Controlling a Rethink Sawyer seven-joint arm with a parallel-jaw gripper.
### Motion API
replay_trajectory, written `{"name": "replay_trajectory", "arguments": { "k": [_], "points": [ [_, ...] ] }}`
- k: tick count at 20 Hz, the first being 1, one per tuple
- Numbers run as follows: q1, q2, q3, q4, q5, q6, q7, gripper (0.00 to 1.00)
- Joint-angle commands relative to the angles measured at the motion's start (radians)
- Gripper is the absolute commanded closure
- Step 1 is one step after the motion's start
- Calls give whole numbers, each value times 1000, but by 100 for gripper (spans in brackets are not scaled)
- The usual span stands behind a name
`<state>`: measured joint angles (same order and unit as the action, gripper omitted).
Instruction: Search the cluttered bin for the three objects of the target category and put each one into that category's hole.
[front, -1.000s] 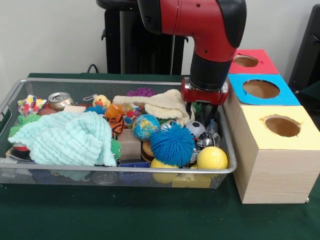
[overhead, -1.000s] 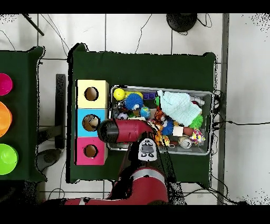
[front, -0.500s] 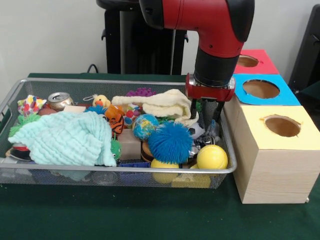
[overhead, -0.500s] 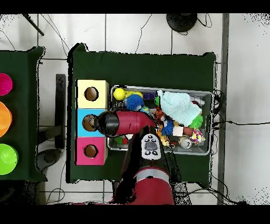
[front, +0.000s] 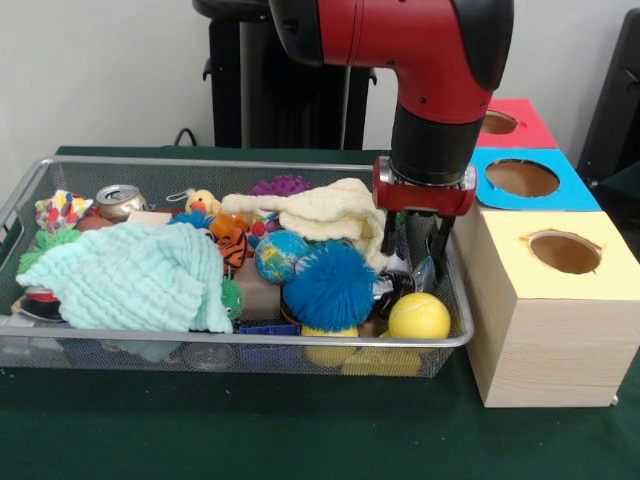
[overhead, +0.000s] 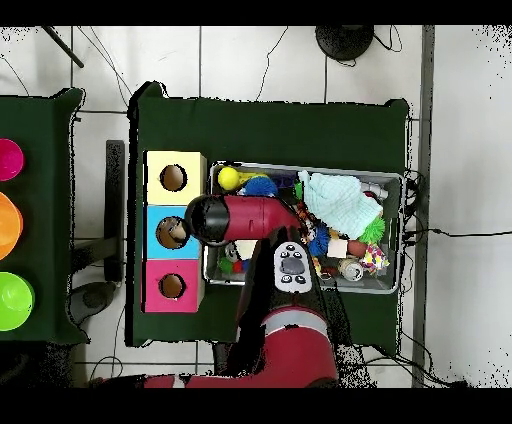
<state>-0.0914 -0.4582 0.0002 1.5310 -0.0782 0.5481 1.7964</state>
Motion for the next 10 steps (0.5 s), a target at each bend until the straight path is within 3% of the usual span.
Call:
{"name": "replay_trajectory", "arguments": {
  "k": [1,10],
  "points": [
    [-14,84,109,-127,15,-46,64,0],
    [-8,130,88,-98,-11,-150,96,0]
  ]
}}
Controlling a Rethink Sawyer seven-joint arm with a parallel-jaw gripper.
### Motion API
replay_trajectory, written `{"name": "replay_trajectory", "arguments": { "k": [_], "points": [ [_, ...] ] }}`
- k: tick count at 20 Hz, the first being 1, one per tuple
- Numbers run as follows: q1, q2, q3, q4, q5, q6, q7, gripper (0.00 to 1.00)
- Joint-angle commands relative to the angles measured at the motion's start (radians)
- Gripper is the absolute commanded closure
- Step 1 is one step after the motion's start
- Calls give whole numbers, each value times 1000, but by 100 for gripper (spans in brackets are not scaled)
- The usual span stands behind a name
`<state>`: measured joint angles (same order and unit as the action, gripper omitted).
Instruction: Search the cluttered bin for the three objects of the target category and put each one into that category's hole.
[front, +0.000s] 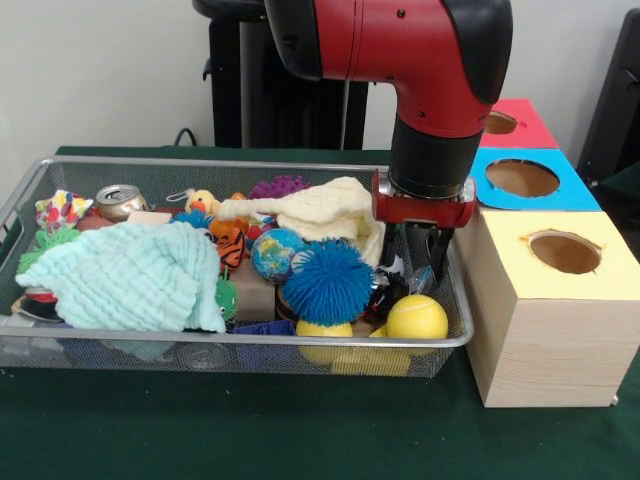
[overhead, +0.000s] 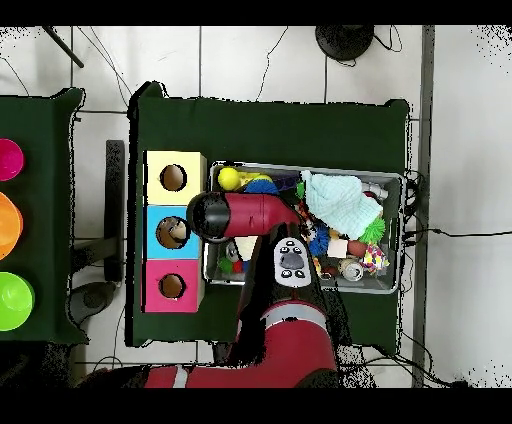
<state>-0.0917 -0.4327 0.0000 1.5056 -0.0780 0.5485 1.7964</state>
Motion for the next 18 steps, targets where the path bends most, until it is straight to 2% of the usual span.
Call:
{"name": "replay_trajectory", "arguments": {
  "k": [1,8,13,18],
  "points": [
    [-6,106,81,-68,-15,-160,101,0],
    [-2,138,68,-66,-27,-221,119,0],
    [24,221,39,-87,-27,-323,167,0],
    [26,230,28,-46,-21,-362,177,0]
  ]
}}
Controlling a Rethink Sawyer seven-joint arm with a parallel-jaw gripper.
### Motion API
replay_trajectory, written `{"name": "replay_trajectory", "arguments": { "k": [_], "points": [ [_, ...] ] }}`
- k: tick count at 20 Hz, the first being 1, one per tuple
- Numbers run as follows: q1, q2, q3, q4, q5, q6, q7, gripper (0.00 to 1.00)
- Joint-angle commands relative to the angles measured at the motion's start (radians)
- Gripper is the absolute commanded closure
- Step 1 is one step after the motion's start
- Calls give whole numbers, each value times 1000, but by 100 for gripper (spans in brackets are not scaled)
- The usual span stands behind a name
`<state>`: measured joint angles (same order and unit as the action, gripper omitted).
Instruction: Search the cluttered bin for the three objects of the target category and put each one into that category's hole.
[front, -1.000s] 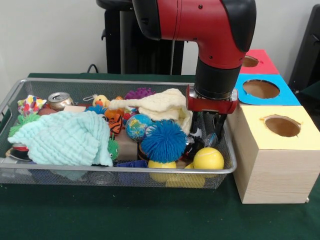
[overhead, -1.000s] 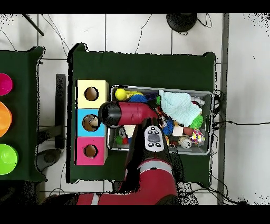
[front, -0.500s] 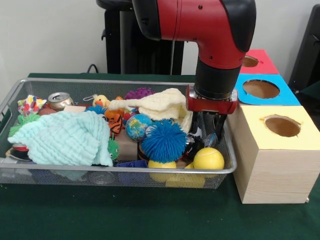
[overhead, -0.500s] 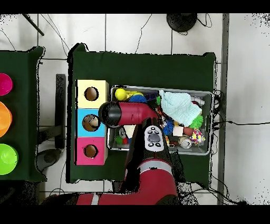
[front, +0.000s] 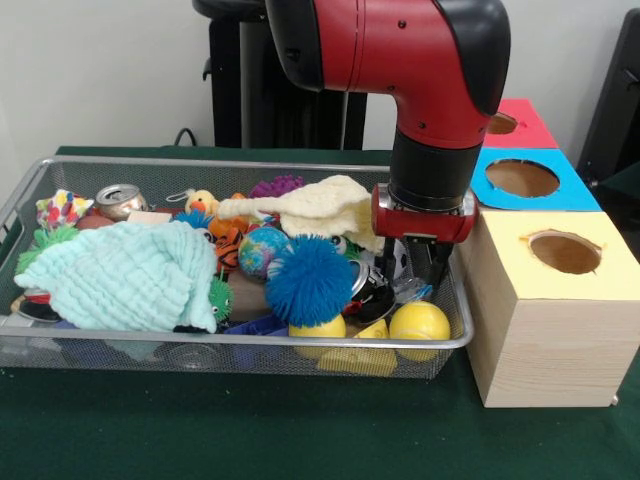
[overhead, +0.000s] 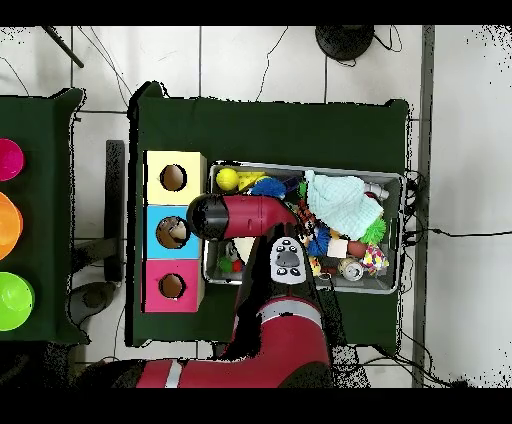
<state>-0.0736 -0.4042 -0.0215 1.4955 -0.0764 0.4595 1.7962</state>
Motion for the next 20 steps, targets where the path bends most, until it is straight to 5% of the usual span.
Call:
{"name": "replay_trajectory", "arguments": {
  "k": [1,20],
  "points": [
    [6,195,50,-26,-25,-273,175,0],
    [-13,138,50,36,-7,-255,176,0]
  ]
}}
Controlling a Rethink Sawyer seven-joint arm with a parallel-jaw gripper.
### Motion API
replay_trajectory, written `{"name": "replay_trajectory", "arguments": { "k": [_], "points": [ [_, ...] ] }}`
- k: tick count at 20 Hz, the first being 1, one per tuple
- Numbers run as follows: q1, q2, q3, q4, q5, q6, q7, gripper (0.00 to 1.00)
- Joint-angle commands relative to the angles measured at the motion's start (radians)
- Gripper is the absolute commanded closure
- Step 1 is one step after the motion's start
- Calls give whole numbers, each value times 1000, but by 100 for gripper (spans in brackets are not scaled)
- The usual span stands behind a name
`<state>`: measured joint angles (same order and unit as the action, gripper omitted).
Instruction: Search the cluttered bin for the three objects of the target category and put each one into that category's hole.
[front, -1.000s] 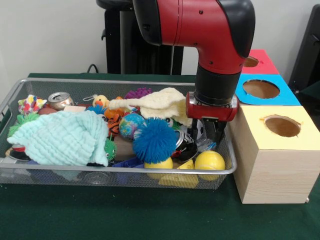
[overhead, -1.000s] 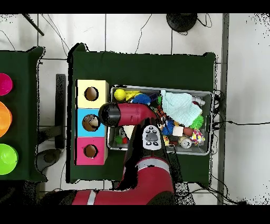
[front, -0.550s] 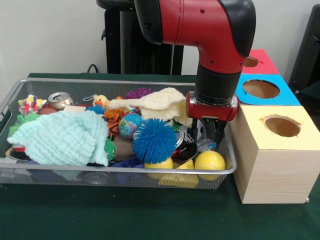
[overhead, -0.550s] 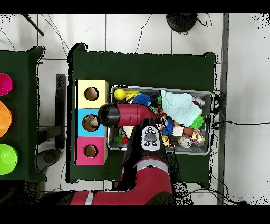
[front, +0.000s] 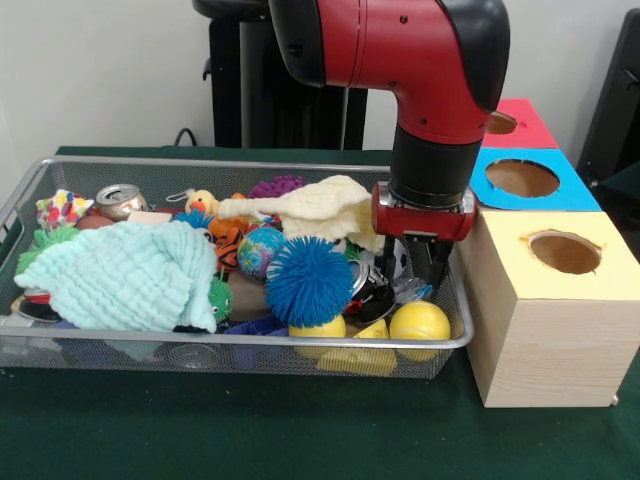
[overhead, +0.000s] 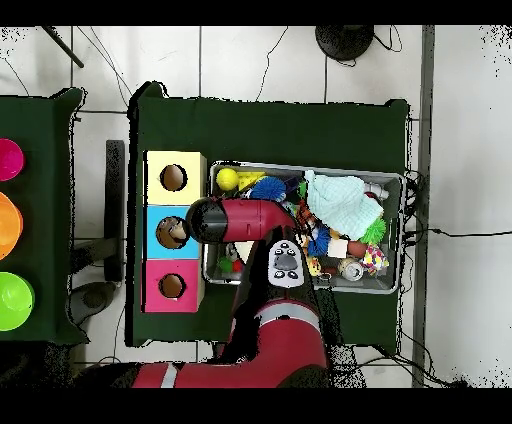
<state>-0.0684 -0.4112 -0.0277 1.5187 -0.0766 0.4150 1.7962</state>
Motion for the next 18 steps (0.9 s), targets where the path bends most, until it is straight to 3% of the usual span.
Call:
{"name": "replay_trajectory", "arguments": {
  "k": [1,2,6,18],
  "points": [
    [-20,142,57,21,-4,-220,184,0],
    [-22,140,57,29,-1,-231,191,100],
    [0,125,22,35,11,-214,221,100],
    [-12,79,38,54,16,-170,188,100]
  ]
}}
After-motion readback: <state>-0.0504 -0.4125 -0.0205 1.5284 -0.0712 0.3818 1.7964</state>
